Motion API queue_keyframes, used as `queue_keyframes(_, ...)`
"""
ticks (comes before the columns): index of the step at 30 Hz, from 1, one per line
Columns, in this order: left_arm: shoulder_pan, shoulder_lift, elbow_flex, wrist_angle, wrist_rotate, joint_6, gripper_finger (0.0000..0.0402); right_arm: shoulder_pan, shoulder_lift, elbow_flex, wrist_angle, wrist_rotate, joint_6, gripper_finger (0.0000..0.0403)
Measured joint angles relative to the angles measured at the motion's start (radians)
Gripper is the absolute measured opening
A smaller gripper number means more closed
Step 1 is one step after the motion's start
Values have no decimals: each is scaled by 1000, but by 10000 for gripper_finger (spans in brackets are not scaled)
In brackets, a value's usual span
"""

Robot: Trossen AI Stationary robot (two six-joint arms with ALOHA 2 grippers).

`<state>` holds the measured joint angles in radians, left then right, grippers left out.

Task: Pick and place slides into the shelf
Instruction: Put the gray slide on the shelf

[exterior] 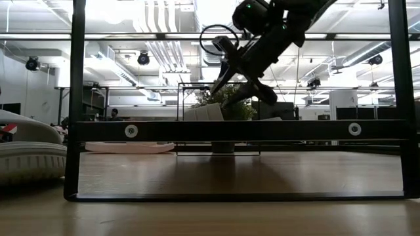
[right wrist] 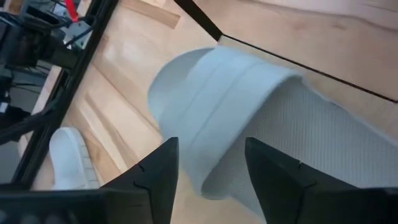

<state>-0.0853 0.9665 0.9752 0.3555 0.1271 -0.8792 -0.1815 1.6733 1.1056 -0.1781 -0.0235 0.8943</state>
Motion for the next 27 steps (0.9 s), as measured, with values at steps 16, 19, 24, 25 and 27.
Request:
queue_keyframes(16, -7, -73, -1, -339, -16, -106, 0, 67, -28, 52, -196, 2, -42, 180)
queue_keyframes(19, -27, -108, -5, -423, -62, -117, 0, 82, -60, 51, -208, 27, -35, 183)
queue_keyframes(24, -57, -166, -48, -469, -166, -150, 0, 92, -114, 51, -215, 51, -31, 184)
queue_keyframes(25, -62, -172, -58, -470, -184, -163, 0, 92, -121, 51, -213, 52, -30, 185)
queue_keyframes(27, -75, -178, -79, -470, -221, -190, 0, 92, -138, 51, -217, 53, -23, 185)
